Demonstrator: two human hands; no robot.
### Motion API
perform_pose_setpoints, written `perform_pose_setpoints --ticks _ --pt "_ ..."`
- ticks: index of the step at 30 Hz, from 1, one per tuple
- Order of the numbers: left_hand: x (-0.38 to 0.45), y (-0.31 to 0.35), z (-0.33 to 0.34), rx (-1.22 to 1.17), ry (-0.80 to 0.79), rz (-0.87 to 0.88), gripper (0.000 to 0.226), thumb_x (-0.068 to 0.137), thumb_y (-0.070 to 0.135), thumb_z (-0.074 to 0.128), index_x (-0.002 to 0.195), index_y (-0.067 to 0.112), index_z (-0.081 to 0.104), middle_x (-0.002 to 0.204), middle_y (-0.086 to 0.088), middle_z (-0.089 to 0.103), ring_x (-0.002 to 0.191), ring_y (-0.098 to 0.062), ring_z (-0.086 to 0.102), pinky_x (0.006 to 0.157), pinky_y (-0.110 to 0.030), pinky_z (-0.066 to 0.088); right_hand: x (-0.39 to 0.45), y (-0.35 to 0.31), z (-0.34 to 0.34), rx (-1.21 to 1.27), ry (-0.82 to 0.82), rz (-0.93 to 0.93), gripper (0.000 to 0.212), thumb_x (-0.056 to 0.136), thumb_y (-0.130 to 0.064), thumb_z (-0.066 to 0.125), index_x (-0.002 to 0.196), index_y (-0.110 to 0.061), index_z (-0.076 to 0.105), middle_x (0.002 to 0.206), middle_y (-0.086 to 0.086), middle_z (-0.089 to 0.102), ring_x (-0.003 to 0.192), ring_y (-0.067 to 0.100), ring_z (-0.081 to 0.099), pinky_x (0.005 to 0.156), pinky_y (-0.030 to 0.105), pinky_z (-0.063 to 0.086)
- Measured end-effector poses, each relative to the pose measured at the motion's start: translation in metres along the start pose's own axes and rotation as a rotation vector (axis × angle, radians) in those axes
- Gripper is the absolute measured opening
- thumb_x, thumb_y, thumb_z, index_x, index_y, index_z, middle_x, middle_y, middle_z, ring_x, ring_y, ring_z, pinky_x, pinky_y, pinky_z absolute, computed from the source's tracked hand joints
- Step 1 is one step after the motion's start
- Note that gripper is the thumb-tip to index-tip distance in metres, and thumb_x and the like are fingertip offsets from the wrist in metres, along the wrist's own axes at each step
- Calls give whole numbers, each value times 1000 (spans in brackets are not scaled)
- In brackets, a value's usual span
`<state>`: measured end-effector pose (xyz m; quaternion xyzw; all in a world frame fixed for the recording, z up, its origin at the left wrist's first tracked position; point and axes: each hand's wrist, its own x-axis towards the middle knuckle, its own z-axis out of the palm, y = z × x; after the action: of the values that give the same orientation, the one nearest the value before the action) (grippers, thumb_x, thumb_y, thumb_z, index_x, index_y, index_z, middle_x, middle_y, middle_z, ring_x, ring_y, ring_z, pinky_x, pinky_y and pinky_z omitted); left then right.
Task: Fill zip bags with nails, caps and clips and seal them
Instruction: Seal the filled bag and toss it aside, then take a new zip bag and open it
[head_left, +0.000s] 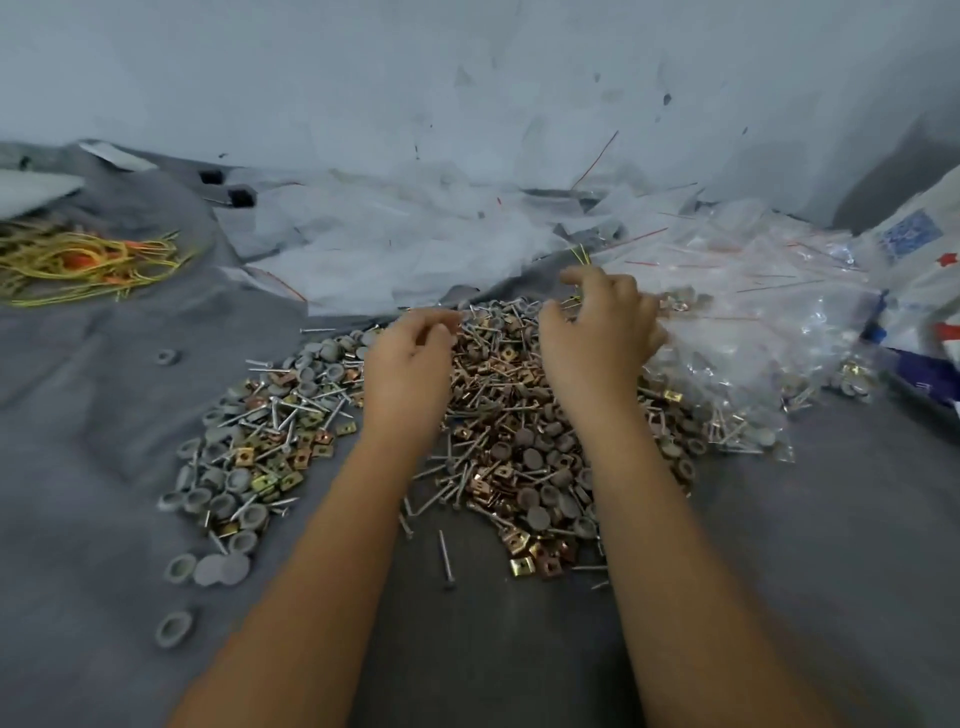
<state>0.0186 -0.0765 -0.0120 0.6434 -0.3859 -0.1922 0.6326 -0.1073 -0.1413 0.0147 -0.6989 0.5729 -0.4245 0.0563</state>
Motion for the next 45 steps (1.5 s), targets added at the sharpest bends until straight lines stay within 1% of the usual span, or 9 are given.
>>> perform_pose_setpoints --ticks 5,11,19,23,27,36,39,42,45 --pt "13 -21 -28 64 124 -39 27 93 8 48 97 25 68 69 12 64 43 3 45 41 -15 34 -9 -34 39 -140 -377 -166 33 91 -32 52 124 -30 55 132 5 51 127 30 37 102 47 27" --pt "10 -29 -17 177 110 88 39 87 -6 44 110 12 69 111 -4 68 105 -15 59 91 -27 44 7 -59 81 -171 -529 -330 36 91 -16 47 127 -18 56 133 9 53 124 30 43 100 42 36" --pt "18 -35 -28 -122 332 -79 36 87 -4 44 101 21 65 109 -2 65 104 -14 60 94 -37 50 24 -94 142 -190 -838 -458 49 99 -27 45 147 -24 34 147 7 45 132 31 44 104 44 36" --pt "20 -34 -29 -139 331 -80 34 87 -2 45 97 24 65 108 -3 64 102 -18 60 90 -39 51 24 -95 142 -194 -620 -452 19 90 -21 52 101 -24 68 108 1 67 108 26 58 90 37 37" --pt "18 -30 -29 -195 349 -65 27 91 3 51 109 21 57 105 2 62 93 -3 58 72 -10 44 24 -92 119 1 -502 -353 27 93 -24 48 81 -11 69 86 6 67 86 26 60 73 35 40" --pt "14 -21 -34 -288 173 -107 71 94 48 54 152 19 25 152 2 33 135 -11 37 106 -25 31 -2 -64 38 1480 -732 232 29 98 -16 39 70 -13 49 86 15 74 75 30 72 73 36 56" --pt "14 -18 -41 -535 37 -293 38 98 38 51 125 14 58 120 -4 66 103 -18 66 85 -30 55 -15 -52 27 1500 -664 324 27 96 -12 40 72 -11 51 80 11 74 71 25 71 66 34 58" --pt "10 -15 -43 -455 47 -225 19 97 11 50 84 12 64 61 4 64 61 -15 59 47 -17 46 -31 -42 27 1036 -419 251 5 95 -19 54 96 -17 58 98 0 67 84 17 67 69 29 56" --pt "7 -15 -42 -435 151 -227 15 95 13 54 84 16 63 59 3 60 49 -10 57 39 -18 42 -46 -37 32 625 -186 20 29 91 -21 63 116 -27 51 105 -5 56 83 5 56 72 24 49"
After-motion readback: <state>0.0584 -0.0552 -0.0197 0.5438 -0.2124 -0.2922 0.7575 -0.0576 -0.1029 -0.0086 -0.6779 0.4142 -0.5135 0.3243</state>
